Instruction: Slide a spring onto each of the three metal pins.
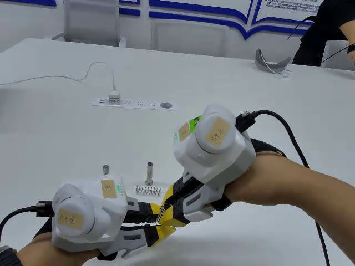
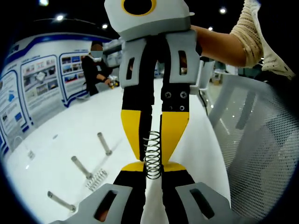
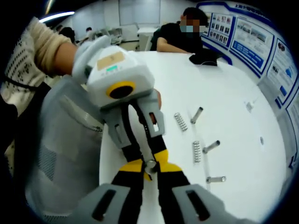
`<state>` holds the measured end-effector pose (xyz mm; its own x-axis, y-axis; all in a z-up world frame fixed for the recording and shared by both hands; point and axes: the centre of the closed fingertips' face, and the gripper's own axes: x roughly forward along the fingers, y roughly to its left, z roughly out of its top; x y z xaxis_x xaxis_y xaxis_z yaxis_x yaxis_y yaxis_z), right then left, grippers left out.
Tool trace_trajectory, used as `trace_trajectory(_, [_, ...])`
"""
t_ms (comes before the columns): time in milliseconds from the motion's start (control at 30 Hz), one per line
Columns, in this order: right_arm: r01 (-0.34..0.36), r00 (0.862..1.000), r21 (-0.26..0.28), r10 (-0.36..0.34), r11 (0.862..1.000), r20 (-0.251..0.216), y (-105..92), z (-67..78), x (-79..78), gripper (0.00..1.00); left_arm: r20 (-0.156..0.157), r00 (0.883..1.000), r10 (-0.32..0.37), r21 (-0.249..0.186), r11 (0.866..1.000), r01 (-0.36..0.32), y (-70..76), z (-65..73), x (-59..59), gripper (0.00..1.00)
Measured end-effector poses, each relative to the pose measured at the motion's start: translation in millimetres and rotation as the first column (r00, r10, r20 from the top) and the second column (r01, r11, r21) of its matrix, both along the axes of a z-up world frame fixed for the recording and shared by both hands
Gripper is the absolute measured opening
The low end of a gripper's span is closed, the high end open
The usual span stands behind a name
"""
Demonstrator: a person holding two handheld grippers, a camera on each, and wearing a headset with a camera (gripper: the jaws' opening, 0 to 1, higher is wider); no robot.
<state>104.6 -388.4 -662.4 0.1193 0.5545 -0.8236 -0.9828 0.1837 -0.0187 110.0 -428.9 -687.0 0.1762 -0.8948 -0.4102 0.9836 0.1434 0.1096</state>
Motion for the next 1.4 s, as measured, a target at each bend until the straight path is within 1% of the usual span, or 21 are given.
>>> trace_trajectory(133, [0.008, 1.000, 0.000, -0.008, 1.000, -0.004, -0.9, -0.2, 1.1, 0.12, -0.007, 1.000, 0.004, -0.011, 1.000, -0.005, 0.3, -0.1, 0.9, 0.12])
trace_trajectory(267, [0.015, 1.000, 0.001, -0.015, 1.000, 0.003, -2.0, 1.6, 2.8, 0.12, -0.009, 1.000, 0.014, -0.017, 1.000, -0.014, 0.6, 1.8, 2.3, 0.12])
trace_trajectory(433, [0.028, 1.000, -0.001, -0.028, 1.000, 0.006, -6.2, 3.1, 4.9, 0.12, -0.015, 1.000, 0.026, -0.021, 0.999, -0.026, 3.2, 1.9, 3.5, 0.15])
trace_trajectory(500, [0.030, 1.000, -0.004, -0.030, 1.000, 0.007, -7.6, 3.4, 5.4, 0.12, -0.029, 0.999, 0.037, -0.027, 0.999, -0.038, 4.6, 1.5, 4.5, 0.18])
trace_trajectory(600, [0.034, 0.999, -0.009, -0.034, 0.999, 0.008, -10.4, 3.9, 7.6, 0.12, -0.032, 0.998, 0.052, -0.028, 0.998, -0.053, 6.9, 1.7, 6.8, 0.22])
trace_trajectory(733, [0.042, 0.999, -0.010, -0.042, 0.999, 0.010, -14.1, 5.6, 10.2, 0.12, -0.040, 0.996, 0.074, -0.043, 0.996, -0.076, 10.7, 3.7, 10.0, 0.27])
trace_trajectory(800, [0.047, 0.999, -0.014, -0.047, 0.999, 0.014, -16.6, 6.2, 11.5, 0.12, -0.056, 0.994, 0.090, -0.051, 0.994, -0.093, 13.0, 4.1, 11.4, 0.29])
trace_trajectory(867, [0.054, 0.998, -0.017, -0.053, 0.998, 0.016, -19.9, 7.1, 13.1, 0.12, -0.070, 0.992, 0.103, -0.067, 0.992, -0.108, 15.0, 5.3, 12.6, 0.33])
trace_trajectory(1100, [0.084, 0.996, -0.020, -0.084, 0.996, 0.022, -31.7, 10.5, 21.2, 0.12, -0.075, 0.986, 0.146, -0.089, 0.984, -0.153, 26.3, 8.3, 17.5, 0.43])
trace_trajectory(1200, [0.098, 0.995, -0.029, -0.097, 0.995, 0.026, -37.4, 10.9, 25.0, 0.12, -0.085, 0.983, 0.165, -0.099, 0.980, -0.173, 33.3, 8.9, 19.4, 0.47])
trace_trajectory(1333, [0.105, 0.994, -0.039, -0.104, 0.994, 0.028, -42.0, 12.3, 27.7, 0.12, -0.090, 0.977, 0.192, -0.106, 0.974, -0.201, 40.8, 10.2, 21.6, 0.52])
trace_trajectory(1400, [0.107, 0.994, -0.045, -0.106, 0.993, 0.029, -44.4, 13.4, 29.3, 0.12, -0.090, 0.975, 0.202, -0.113, 0.971, -0.211, 44.6, 12.1, 22.1, 0.53])
